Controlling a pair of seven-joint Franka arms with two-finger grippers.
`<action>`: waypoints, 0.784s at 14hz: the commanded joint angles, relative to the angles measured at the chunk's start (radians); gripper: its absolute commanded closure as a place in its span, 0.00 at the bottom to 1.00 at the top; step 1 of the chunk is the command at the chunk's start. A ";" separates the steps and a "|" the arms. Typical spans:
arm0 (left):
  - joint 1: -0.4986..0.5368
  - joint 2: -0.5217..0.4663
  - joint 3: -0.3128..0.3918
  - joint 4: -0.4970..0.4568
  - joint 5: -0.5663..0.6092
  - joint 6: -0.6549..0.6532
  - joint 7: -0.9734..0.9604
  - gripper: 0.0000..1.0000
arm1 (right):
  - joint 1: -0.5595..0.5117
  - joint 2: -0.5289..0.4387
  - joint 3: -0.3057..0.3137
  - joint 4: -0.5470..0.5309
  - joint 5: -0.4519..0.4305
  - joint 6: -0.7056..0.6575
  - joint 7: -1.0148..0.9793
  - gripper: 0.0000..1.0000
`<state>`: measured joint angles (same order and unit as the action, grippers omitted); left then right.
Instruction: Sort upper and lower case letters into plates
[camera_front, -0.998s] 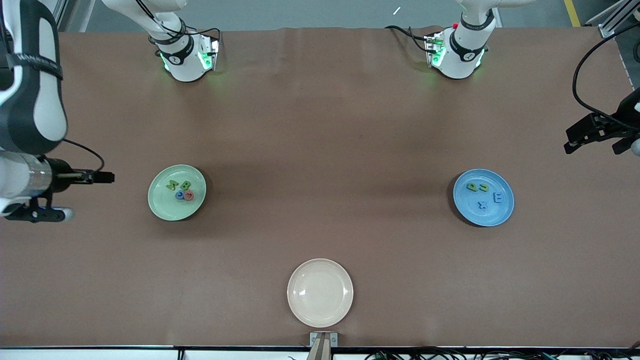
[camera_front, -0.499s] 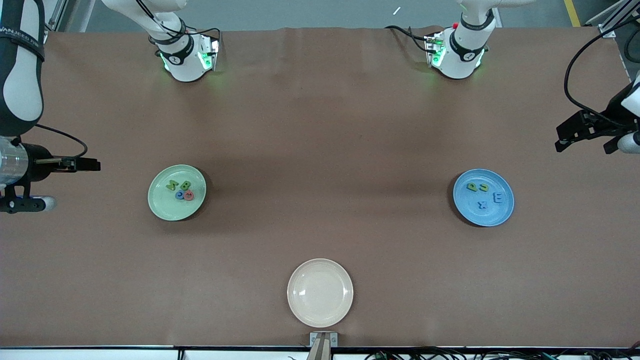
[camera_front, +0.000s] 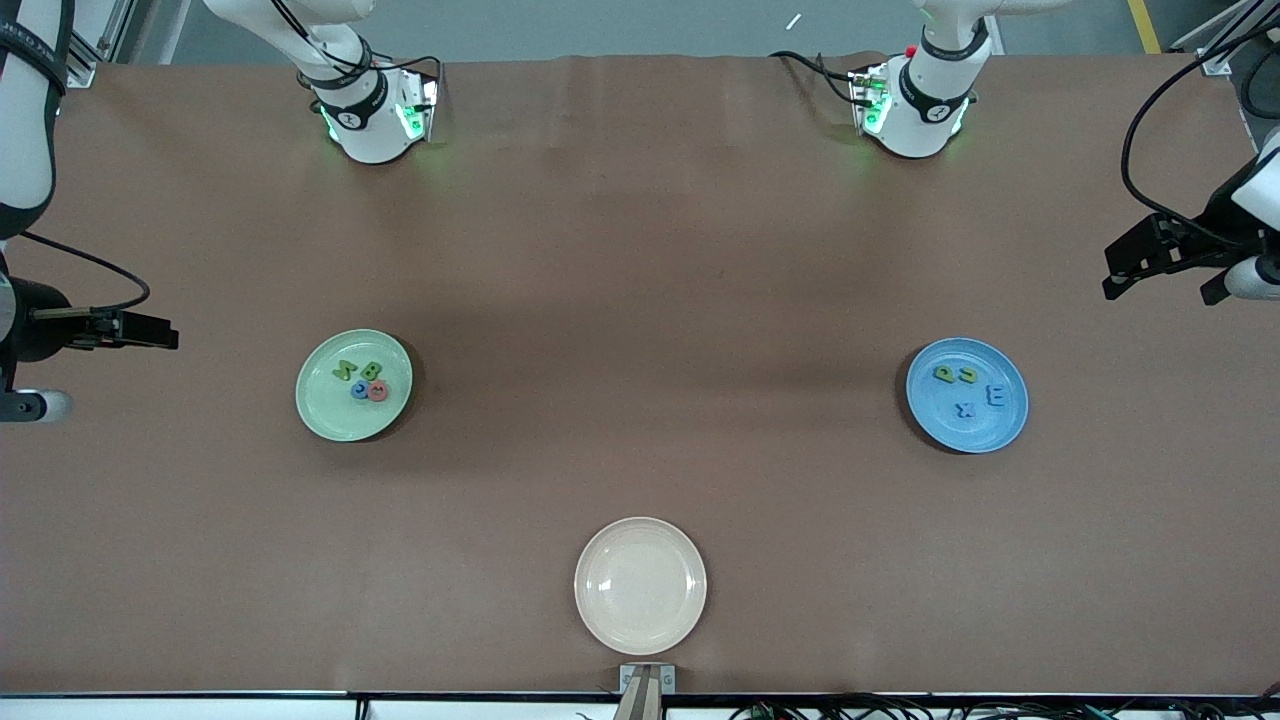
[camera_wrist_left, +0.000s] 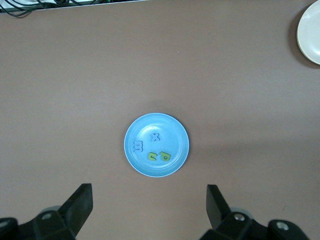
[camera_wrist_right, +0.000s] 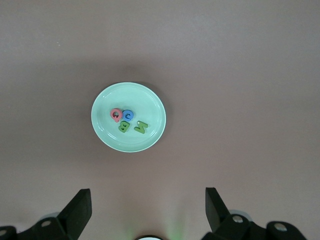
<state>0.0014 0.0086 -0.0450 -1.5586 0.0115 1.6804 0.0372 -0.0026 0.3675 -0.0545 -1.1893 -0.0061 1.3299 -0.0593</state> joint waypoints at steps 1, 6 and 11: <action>0.008 -0.018 0.002 -0.012 -0.010 -0.005 0.009 0.00 | -0.010 -0.022 -0.001 0.007 0.026 -0.027 -0.001 0.00; 0.008 -0.018 0.004 -0.012 -0.010 -0.005 0.010 0.00 | -0.008 -0.055 0.002 0.000 0.020 -0.049 -0.011 0.00; 0.008 -0.019 0.004 -0.011 -0.010 -0.005 0.009 0.00 | 0.009 -0.084 0.002 -0.035 0.025 -0.046 0.001 0.00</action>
<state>0.0041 0.0086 -0.0408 -1.5592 0.0115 1.6804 0.0372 0.0043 0.3238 -0.0505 -1.1749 0.0037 1.2843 -0.0612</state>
